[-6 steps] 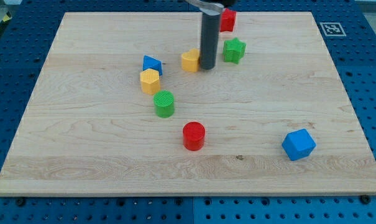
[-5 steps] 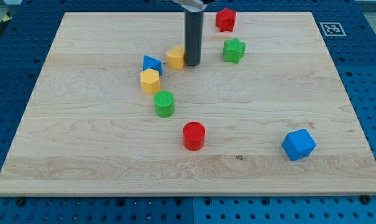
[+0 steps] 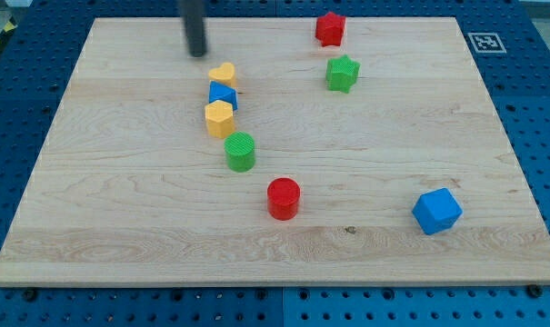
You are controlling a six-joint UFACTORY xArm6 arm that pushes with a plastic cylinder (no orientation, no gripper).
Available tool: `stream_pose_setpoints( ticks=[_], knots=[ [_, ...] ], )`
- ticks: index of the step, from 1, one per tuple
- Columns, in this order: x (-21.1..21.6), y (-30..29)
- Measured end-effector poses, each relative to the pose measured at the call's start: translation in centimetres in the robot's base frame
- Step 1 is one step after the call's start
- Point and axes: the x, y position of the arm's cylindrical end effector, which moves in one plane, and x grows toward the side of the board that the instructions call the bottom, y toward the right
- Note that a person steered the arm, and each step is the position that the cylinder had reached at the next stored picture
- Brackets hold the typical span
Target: Push green circle below the green star
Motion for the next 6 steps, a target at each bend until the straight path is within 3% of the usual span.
stream_pose_setpoints(
  ticks=[1,2,4,6],
  knots=[
    [3.3,-4.4],
    [8.5,-4.0],
    [18.9,4.6],
    [19.9,7.0]
  ],
)
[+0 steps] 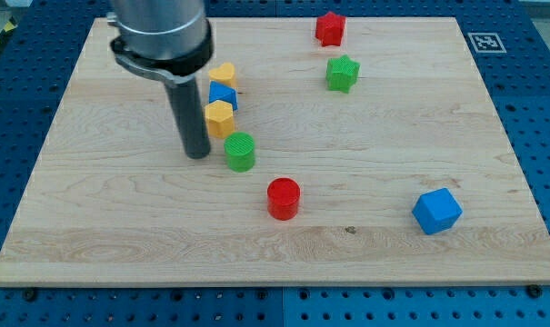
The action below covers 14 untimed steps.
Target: Push green circle below the green star
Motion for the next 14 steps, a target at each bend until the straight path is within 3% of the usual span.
stream_pose_setpoints(
  ticks=[1,3,5,11,14],
  knots=[
    [2.0,2.0],
    [2.1,2.9],
    [0.7,10.0],
    [-6.2,7.2],
    [-5.2,13.3]
  ],
)
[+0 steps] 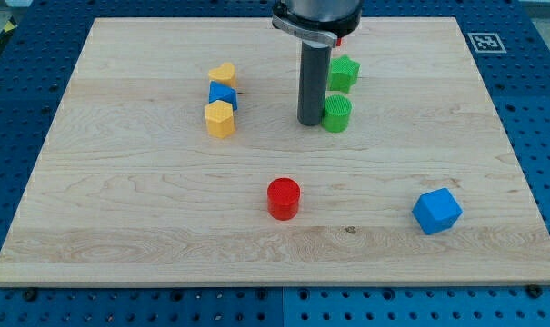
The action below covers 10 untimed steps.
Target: Push green circle below the green star
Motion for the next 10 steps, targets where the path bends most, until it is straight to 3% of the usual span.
stream_pose_setpoints(
  ticks=[1,4,6,10],
  knots=[
    [2.4,0.5],
    [0.7,2.5],
    [-1.0,-0.6],
    [-2.9,2.4]
  ],
)
